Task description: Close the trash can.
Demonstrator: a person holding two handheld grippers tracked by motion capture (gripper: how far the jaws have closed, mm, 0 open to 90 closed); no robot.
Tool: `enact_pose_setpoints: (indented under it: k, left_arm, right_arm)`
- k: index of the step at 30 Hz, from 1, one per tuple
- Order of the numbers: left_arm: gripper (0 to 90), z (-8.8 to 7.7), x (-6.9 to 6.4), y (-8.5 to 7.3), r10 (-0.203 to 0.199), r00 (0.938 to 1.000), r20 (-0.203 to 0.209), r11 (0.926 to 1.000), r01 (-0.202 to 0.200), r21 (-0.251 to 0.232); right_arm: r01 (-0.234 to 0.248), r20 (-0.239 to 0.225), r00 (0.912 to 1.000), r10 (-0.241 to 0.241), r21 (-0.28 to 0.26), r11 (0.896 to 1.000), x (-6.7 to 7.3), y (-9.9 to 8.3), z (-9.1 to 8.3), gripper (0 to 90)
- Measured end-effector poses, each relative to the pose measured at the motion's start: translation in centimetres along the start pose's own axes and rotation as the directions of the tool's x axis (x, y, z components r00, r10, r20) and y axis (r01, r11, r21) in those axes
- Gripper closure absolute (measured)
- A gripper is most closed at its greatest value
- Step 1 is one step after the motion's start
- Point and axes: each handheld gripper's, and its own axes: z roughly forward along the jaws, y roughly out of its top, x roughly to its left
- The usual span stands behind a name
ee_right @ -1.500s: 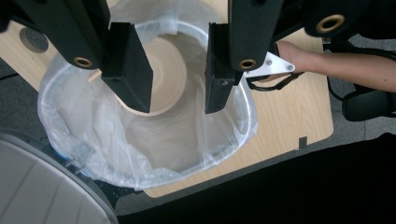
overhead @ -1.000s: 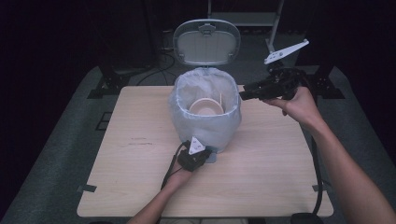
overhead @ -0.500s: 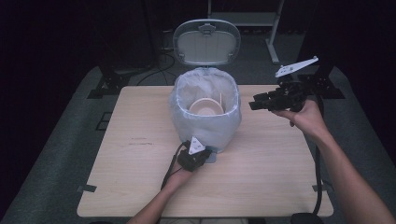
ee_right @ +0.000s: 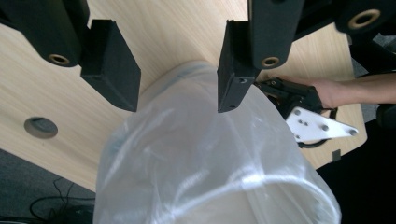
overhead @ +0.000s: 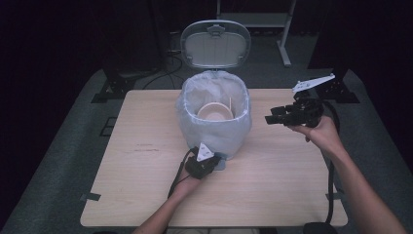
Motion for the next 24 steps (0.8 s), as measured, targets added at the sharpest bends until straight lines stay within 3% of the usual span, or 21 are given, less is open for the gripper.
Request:
enact_pose_setpoints:
  k: [8,24]
  left_arm:
    - [84.3,0.0,0.0,0.0,-0.003,1.0000,0.001,1.0000,0.003,-0.002]
    - [80.2,-0.1,0.2,-0.1,-0.012,0.9999,0.009,0.9999,0.013,-0.010]
  right_arm:
    - [-0.030,0.006,0.9995,0.030,0.004,1.000,-0.8,-2.3,0.8,46.8]
    - [-0.061,0.021,0.9979,0.061,0.008,0.998,-1.4,-4.8,1.3,45.4]
